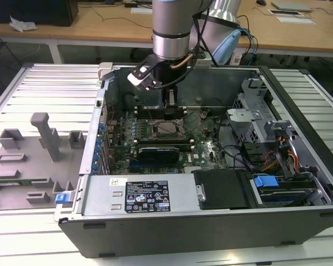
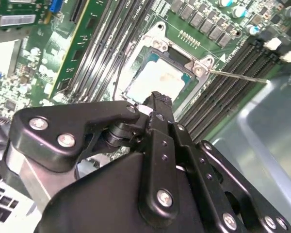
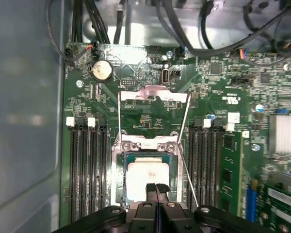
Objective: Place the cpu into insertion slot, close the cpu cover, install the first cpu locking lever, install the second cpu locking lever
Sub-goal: 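Place the cpu into insertion slot, then close the cpu cover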
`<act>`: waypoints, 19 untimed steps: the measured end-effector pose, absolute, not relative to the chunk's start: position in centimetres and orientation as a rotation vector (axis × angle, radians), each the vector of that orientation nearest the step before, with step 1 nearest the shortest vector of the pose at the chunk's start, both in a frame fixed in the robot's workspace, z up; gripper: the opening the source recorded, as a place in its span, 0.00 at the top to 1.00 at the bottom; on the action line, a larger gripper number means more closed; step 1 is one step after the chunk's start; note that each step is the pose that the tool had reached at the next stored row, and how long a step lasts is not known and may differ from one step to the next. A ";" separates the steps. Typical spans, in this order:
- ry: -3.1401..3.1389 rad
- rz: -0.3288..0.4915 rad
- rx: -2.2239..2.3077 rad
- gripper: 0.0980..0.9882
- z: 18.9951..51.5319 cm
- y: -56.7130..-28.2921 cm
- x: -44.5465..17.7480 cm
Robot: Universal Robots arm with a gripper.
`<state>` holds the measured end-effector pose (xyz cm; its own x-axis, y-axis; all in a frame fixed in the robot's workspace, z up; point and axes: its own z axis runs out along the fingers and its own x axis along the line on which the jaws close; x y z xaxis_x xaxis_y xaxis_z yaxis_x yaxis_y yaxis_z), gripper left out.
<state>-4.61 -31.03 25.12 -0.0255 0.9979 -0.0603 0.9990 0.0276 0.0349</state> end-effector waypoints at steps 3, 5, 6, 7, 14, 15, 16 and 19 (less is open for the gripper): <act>2.202 -0.026 2.144 0.99 25.8 -31.0 -4.6; 2.202 -0.026 2.144 0.99 25.8 -31.0 -4.6; 2.202 -0.026 2.144 0.99 25.8 -31.0 -4.6; 2.202 -0.026 2.144 0.99 25.8 -31.0 -4.6; 2.202 -0.026 2.144 0.99 25.8 -31.0 -4.6; 2.202 -0.026 2.144 0.99 25.8 -31.0 -4.6; 2.202 -0.026 2.144 0.99 25.9 -31.0 -4.6; 2.202 -0.027 2.144 0.99 25.9 -31.0 -4.6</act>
